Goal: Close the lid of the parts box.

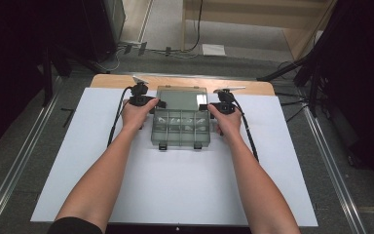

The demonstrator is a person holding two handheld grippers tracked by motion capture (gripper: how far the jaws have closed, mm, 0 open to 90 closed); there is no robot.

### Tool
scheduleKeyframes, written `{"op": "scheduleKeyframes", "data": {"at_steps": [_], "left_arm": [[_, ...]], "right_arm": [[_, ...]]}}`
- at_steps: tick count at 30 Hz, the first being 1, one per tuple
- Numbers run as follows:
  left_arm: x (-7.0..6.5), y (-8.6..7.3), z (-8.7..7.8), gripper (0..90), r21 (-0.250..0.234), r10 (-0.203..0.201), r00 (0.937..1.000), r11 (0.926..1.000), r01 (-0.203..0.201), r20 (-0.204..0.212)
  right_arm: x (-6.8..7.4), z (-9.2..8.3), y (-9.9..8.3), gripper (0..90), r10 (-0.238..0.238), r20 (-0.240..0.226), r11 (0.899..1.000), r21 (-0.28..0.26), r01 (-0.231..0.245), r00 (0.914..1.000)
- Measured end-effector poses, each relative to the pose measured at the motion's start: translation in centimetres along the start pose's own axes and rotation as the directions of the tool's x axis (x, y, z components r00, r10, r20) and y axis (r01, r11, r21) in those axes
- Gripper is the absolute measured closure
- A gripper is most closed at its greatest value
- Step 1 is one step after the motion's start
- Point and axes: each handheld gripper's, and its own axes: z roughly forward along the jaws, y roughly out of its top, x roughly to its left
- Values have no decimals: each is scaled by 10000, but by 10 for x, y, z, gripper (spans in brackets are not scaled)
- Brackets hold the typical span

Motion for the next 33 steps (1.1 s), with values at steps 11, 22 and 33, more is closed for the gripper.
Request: {"op": "scheduleKeyframes", "data": {"at_steps": [11,22,33], "left_arm": [[-2,0,-4,579,-287,99,9997,9995,-105,-205],[-7,2,-22,774,-715,566,9975,9957,-596,-431],[-10,-6,-27,851,-1085,1267,9871,9846,-1372,-981]], "right_arm": [[5,-2,-1,549,-635,303,9979,-73,637,9975],[13,-11,0,635,-1044,807,9912,-725,1103,9913],[19,-12,0,607,-1276,996,9861,-944,1370,9868]]}}
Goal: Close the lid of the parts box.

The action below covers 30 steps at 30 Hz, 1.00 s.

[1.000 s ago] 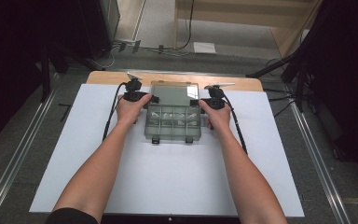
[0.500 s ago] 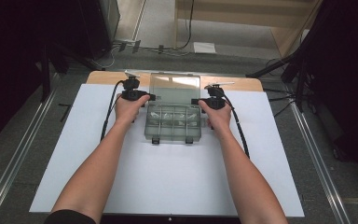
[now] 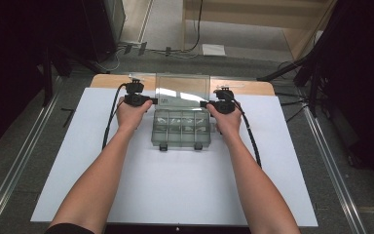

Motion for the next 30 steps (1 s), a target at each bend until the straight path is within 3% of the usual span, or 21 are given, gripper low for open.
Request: {"op": "scheduleKeyframes", "data": {"at_steps": [13,24,26,30], "left_arm": [[-2,-1,0,854,-245,390,9992,9989,-391,-35],[-2,-4,0,852,-391,406,9991,9984,-410,-119],[-2,-5,-1,852,-450,436,9990,9980,-442,-135],[-3,-5,-1,851,-418,447,9988,9981,-456,-208]], "right_arm": [[-3,-5,8,651,178,101,9958,-900,-168,9998],[-5,-10,14,783,138,194,9959,-900,-120,9997],[-4,-12,14,839,71,430,9958,-919,-31,9991],[-3,-13,15,856,14,639,9958,-911,44,9980]]}}
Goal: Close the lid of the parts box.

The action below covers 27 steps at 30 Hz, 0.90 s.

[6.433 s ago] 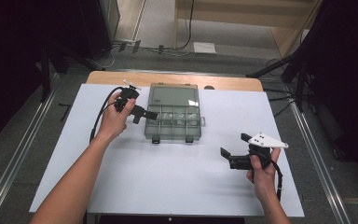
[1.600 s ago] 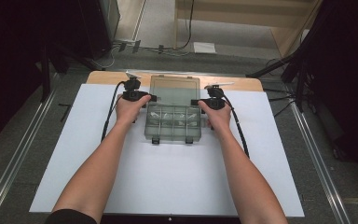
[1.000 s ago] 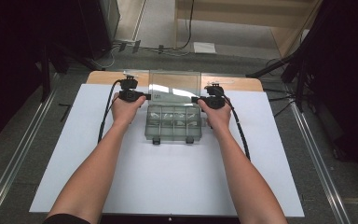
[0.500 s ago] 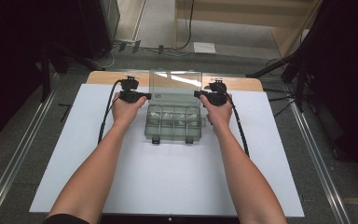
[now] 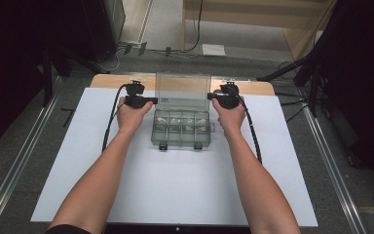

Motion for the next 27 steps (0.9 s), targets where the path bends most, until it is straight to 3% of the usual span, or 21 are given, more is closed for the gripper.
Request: {"op": "scheduleKeyframes", "data": {"at_steps": [4,7,12,15,21,27], "left_arm": [[1,0,0,848,-3,-180,9998,9998,180,86],[-1,1,0,844,-68,-73,9999,10000,72,-73],[-4,8,-3,733,-762,-204,9998,9969,209,72],[-7,16,-5,730,-701,-85,9999,9975,80,-64],[-6,26,-4,731,-790,-339,9994,9963,334,-52],[-8,35,-11,733,-1369,-581,9983,9889,583,55]], "right_arm": [[4,-1,0,861,-24,249,10000,-22,24,9997],[5,-2,0,862,-134,340,9999,-6,135,9993],[7,-3,0,867,-372,314,9993,-80,375,9988],[9,-4,0,868,-489,327,9988,-62,491,9983],[8,-4,-1,866,-462,324,9988,-123,466,9984],[8,-6,-1,866,-609,229,9980,-181,613,9979]]}}
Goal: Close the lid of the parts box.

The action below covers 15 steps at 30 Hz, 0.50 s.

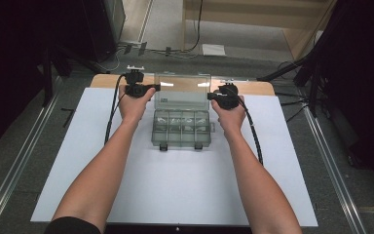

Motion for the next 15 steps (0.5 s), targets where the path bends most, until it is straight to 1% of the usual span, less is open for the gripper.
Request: {"op": "scheduleKeyframes", "data": {"at_steps": [1,2,3,4,6,8,10,11,12,13,15], "left_arm": [[-1,1,-1,740,8,48,10000,10000,-48,-42],[-2,1,0,742,-1,209,9997,9998,-209,-96],[-4,1,-1,754,57,492,9982,9988,-490,-341],[-5,1,-3,815,83,620,9965,9981,-616,-567],[-6,1,-5,850,21,796,9948,9968,-797,-628],[-8,0,-6,854,9,970,9926,9953,-972,-730],[-9,0,-7,856,-8,1026,9920,9947,-1029,-741],[-9,-1,-7,856,-34,1018,9918,9947,-1024,-779],[-9,-1,-7,857,-53,1004,9918,9949,-1011,-792],[-9,-1,-8,857,-53,971,9919,9952,-979,-814],[-8,-2,-8,856,-63,921,9929,9957,-929,-748]], "right_arm": [[0,0,0,866,-98,6,10000,-18,98,10000],[1,0,0,866,-96,71,10000,-22,97,9999],[1,0,0,866,-95,83,9999,-37,95,9999],[1,0,0,864,-79,73,10000,-40,79,9999],[0,-1,-1,862,-87,60,10000,-28,87,9999],[0,-1,-1,858,-253,83,9997,-20,254,9996],[1,-1,-1,838,-529,174,9986,-35,530,9984],[2,-2,0,810,-654,181,9979,-5,654,9977],[2,-3,0,763,-697,90,9975,-55,698,9975],[1,-5,1,743,-722,-2,9973,-100,721,9974],[-2,-9,3,736,-627,-174,9975,-324,621,9979]]}}
